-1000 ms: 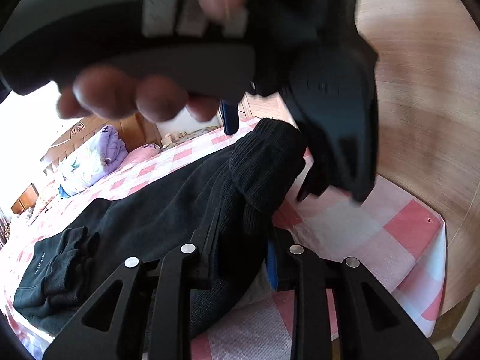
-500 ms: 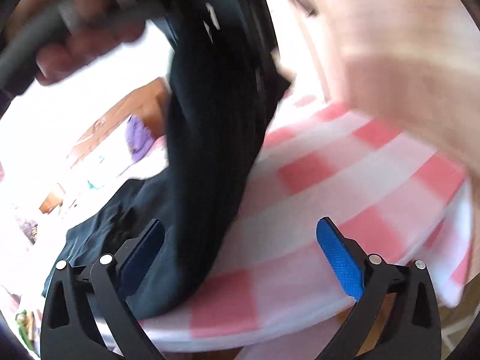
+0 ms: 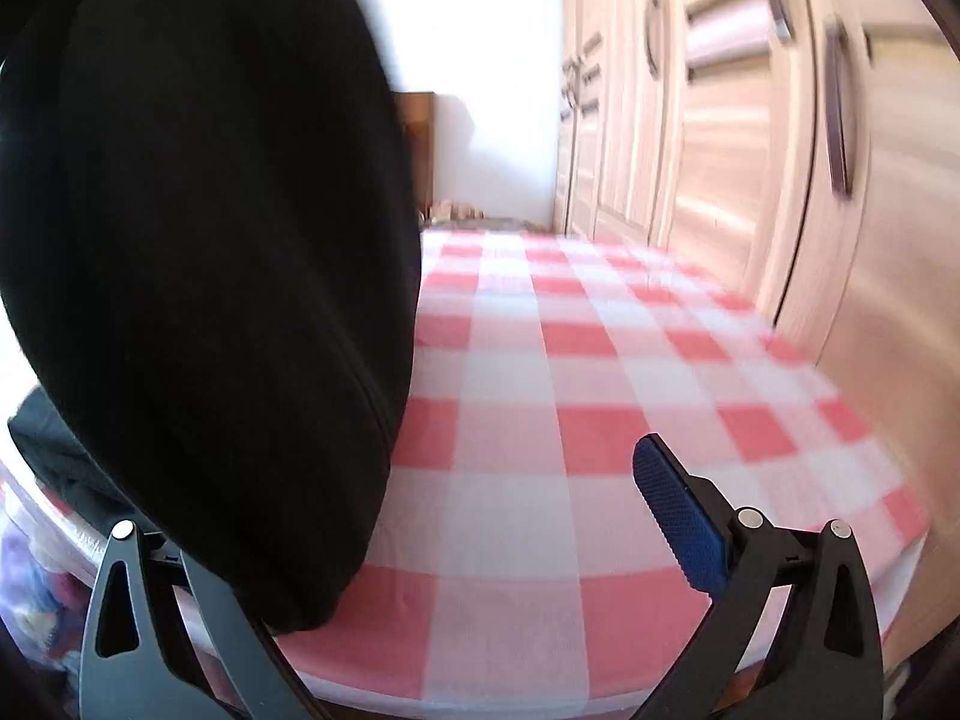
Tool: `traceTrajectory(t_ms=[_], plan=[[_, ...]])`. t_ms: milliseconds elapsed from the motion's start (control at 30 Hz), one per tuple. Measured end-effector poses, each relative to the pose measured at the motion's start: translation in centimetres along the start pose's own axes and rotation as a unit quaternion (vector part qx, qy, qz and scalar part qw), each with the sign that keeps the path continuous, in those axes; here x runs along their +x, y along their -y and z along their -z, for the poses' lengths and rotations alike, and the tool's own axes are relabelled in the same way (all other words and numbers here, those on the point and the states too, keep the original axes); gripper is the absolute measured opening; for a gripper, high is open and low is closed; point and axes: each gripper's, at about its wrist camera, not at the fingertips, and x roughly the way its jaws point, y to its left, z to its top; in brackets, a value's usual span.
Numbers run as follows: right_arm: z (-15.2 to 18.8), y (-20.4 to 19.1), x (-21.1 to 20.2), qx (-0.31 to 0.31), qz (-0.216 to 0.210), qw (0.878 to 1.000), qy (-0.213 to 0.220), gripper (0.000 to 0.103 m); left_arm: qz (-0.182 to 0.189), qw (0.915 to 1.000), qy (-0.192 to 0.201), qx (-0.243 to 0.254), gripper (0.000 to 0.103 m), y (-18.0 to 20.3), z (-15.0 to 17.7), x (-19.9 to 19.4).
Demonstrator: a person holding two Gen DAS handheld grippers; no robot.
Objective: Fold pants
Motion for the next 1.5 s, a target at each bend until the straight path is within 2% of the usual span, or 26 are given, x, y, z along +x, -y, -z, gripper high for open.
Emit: traceTrajectory(t_ms=[100, 133, 233, 267, 300, 333, 367, 500, 667, 833, 900, 967, 1033, 1067, 1100, 1133, 1167, 1200, 1267, 1333, 1367, 1467, 1500], plan=[[-0.1, -2.8, -0.3, -0.05, 0.002, 0.999, 0.013, 0.098, 0.024, 0.9937, 0.008, -0.109, 0.022, -8.7, 8.3, 0.9], [0.1, -3.6, -0.3, -0.068, 0.007, 0.997, 0.017, 0.098, 0.034, 0.9869, 0.006, -0.157, 0.022, -12.0, 11.8, 2.3], [0.6, -5.7, 0.8, -0.111, 0.019, 0.994, 0.01, 0.098, 0.066, 0.9684, 0.003, -0.241, 0.021, -17.3, 18.1, 6.4], [0.8, -6.1, 1.0, -0.121, 0.025, 0.992, 0.005, 0.098, 0.108, 0.9572, 0.044, -0.265, 0.021, -18.7, 19.8, 7.0], [0.8, -6.1, 1.2, -0.124, 0.028, 0.992, 0.002, 0.098, 0.132, 0.9497, 0.058, -0.278, 0.021, -19.4, 20.4, 7.0], [0.7, -5.8, 1.2, -0.122, 0.026, 0.992, 0.0, 0.098, 0.148, 0.9426, 0.073, -0.291, 0.021, -19.9, 20.7, 6.9], [0.7, -5.9, 1.2, -0.119, 0.025, 0.993, -0.002, 0.098, 0.149, 0.9398, 0.088, -0.295, 0.02, -20.0, 20.8, 6.7], [0.6, -6.2, 0.3, -0.125, 0.037, 0.991, 0.008, 0.098, 0.138, 0.9421, 0.095, -0.29, 0.017, -19.3, 20.2, 6.3], [-0.7, -7.0, 0.0, -0.113, 0.03, 0.993, 0.031, 0.098, 0.097, 0.9641, 0.094, -0.228, 0.015, -18.2, 16.1, 3.7], [-1.3, -9.0, 0.1, -0.134, 0.007, 0.99, 0.039, 0.098, 0.054, 0.9762, 0.125, -0.168, 0.01, -17.9, 12.1, 1.5], [-0.9, -10.0, 0.4, -0.152, -0.007, 0.988, 0.034, 0.098, 0.046, 0.9805, 0.108, -0.158, 0.01, -18.3, 12.0, 2.6], [-0.3, -10.6, 0.7, -0.171, -0.003, 0.985, 0.025, 0.098, 0.044, 0.9807, 0.075, -0.175, 0.011, -19.0, 13.3, 4.9], [-0.1, -10.3, 0.6, -0.173, -0.011, 0.985, 0.023, 0.098, 0.024, 0.9768, 0.055, -0.206, 0.022, -19.7, 16.7, 7.2], [-0.2, -9.9, 0.5, -0.17, -0.023, 0.985, 0.018, 0.098, 0.042, 0.9704, 0.063, -0.229, 0.029, -20.4, 18.2, 7.2], [-0.2, -9.5, 0.1, -0.166, -0.037, 0.985, 0.015, 0.098, 0.066, 0.9606, 0.078, -0.259, 0.03, -21.1, 19.7, 6.9], [-0.3, -9.1, -0.3, -0.165, -0.053, 0.985, 0.014, 0.098, 0.081, 0.9495, 0.093, -0.288, 0.036, -21.8, 21.2, 6.1], [-0.2, -8.9, -0.8, -0.164, -0.07, 0.984, 0.015, 0.098, 0.073, 0.939, 0.112, -0.317, 0.05, -22.4, 22.9, 4.7], [-0.2, -8.5, -1.6, -0.161, -0.1, 0.982, 0.02, 0.098, 0.063, 0.9348, 0.129, -0.325, 0.059, -22.6, 23.8, 3.5], [-0.3, -8.3, -3.3, -0.155, -0.144, 0.977, 0.038, 0.098, 0.057, 0.9281, 0.165, -0.329, 0.062, -22.3, 25.3, 0.7], [-1.1, -8.8, -5.1, -0.152, -0.208, 0.964, 0.065, 0.097, 0.073, 0.9301, 0.182, -0.31, 0.065, -21.1, 25.5, -1.0], [-1.9, -9.5, -5.8, -0.151, -0.23, 0.958, 0.077, 0.096, 0.079, 0.9357, 0.184, -0.29, 0.068, -20.0, 25.1, -1.5], [-4.0, -13.0, -5.9, -0.188, -0.275, 0.939, 0.085, 0.078, 0.087, 0.956, 0.166, -0.226, 0.069, -16.4, 23.1, -0.3], [-4.7, -14.8, -5.2, -0.212, -0.287, 0.931, 0.073, 0.069, 0.092, 0.9602, 0.157, -0.212, 0.07, -15.6, 22.7, 0.6]])
